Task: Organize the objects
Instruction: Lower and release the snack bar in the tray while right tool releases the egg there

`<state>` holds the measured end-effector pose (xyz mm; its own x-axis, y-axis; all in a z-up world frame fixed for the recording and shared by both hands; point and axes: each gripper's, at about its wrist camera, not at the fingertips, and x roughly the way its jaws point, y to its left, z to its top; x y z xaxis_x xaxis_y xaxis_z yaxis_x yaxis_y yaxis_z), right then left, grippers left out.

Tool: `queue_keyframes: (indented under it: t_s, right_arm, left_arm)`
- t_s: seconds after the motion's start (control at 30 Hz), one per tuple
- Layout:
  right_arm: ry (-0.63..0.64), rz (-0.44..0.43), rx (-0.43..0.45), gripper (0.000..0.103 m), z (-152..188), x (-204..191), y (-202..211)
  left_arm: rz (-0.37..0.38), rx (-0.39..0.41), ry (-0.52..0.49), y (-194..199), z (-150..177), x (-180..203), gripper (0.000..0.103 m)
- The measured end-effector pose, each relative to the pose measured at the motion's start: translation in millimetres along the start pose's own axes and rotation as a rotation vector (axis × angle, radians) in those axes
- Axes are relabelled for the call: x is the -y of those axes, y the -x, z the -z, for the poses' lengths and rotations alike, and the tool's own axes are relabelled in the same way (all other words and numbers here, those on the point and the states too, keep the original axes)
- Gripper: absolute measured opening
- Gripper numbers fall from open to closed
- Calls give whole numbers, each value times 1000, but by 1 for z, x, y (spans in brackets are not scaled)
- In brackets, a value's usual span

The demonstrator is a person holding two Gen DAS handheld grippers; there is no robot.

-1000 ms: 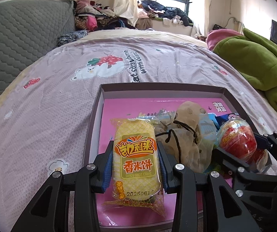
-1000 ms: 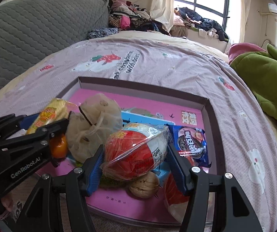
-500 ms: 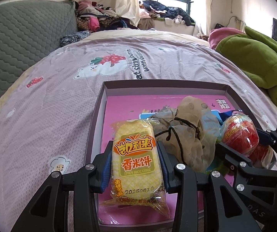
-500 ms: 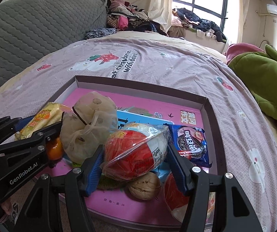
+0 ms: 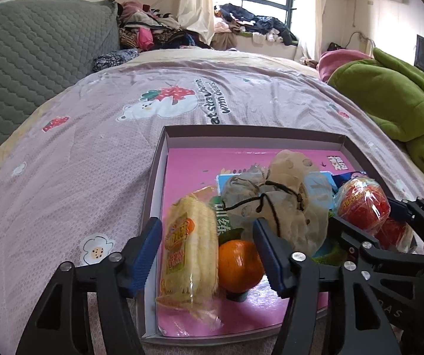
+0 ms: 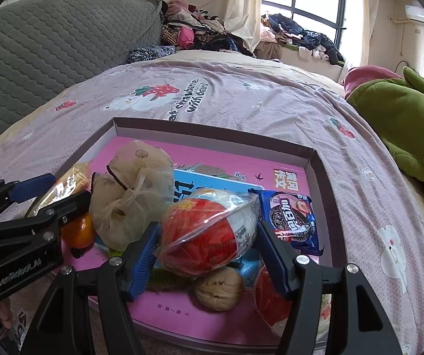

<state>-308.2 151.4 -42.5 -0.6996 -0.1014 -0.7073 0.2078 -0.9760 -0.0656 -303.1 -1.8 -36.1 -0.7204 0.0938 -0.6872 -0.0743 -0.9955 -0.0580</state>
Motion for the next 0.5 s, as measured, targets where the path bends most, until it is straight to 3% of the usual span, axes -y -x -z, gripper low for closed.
queue_keyframes:
  t_s: [0.33,0.5]
  right_arm:
    - [-27,5,12,67,-4,6,3]
    - [-35,5,30,67,-11,9,10]
  left_arm:
    - [15,39,19,14,1,-4,66]
    - [-24,64,12,19,1,-4,68]
